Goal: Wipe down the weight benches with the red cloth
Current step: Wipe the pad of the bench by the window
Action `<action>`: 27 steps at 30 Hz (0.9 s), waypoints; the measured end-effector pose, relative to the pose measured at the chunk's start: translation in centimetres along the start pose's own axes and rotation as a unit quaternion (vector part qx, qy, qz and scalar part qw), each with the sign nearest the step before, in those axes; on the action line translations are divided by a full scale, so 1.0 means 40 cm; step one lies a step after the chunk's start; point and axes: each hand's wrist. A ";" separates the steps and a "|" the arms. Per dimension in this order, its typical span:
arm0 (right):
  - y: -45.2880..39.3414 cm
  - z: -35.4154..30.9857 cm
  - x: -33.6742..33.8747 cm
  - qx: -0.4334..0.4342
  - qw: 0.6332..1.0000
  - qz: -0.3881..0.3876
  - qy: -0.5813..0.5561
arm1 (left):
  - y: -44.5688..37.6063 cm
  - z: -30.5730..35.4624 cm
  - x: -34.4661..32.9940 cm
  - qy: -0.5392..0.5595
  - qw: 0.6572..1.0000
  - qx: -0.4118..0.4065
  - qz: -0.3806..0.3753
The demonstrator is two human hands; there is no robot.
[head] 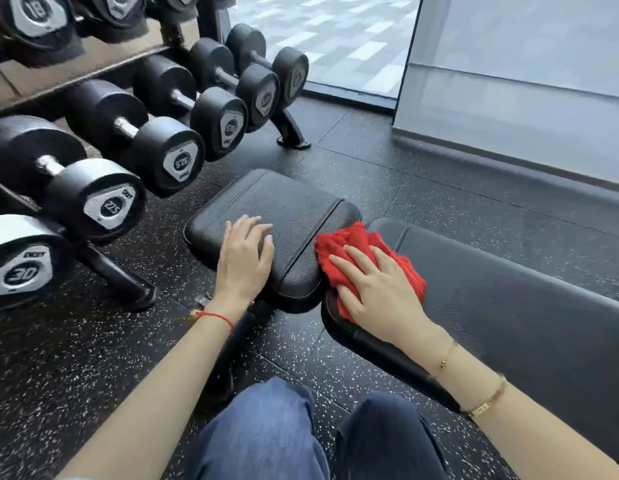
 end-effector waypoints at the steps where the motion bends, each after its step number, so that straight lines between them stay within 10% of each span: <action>1: 0.023 0.020 -0.005 -0.017 1.000 -0.001 0.001 | 0.006 0.029 -0.017 0.011 0.999 -0.022 -0.020; 8: -0.013 0.162 -0.007 -0.207 0.978 0.007 -0.023 | 0.029 0.193 -0.118 0.042 0.978 -0.154 -0.138; 14: 0.129 0.105 -0.016 -0.118 0.992 0.006 -0.043 | 0.052 0.263 -0.195 0.067 0.972 -0.155 -0.165; 22: 0.259 0.298 -0.044 -0.319 0.947 -0.009 -0.037 | 0.096 0.343 -0.263 0.055 0.956 -0.200 -0.206; 27: 0.217 0.266 -0.030 -0.273 0.960 -0.002 -0.056 | 0.119 0.391 -0.301 0.044 0.953 -0.215 -0.210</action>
Point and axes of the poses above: each hand's wrist, its own y-axis away from the middle knuckle, its own x-axis out of the back of the hand, z = x × y, and after that the axes turned 15 degrees about y, right-handed
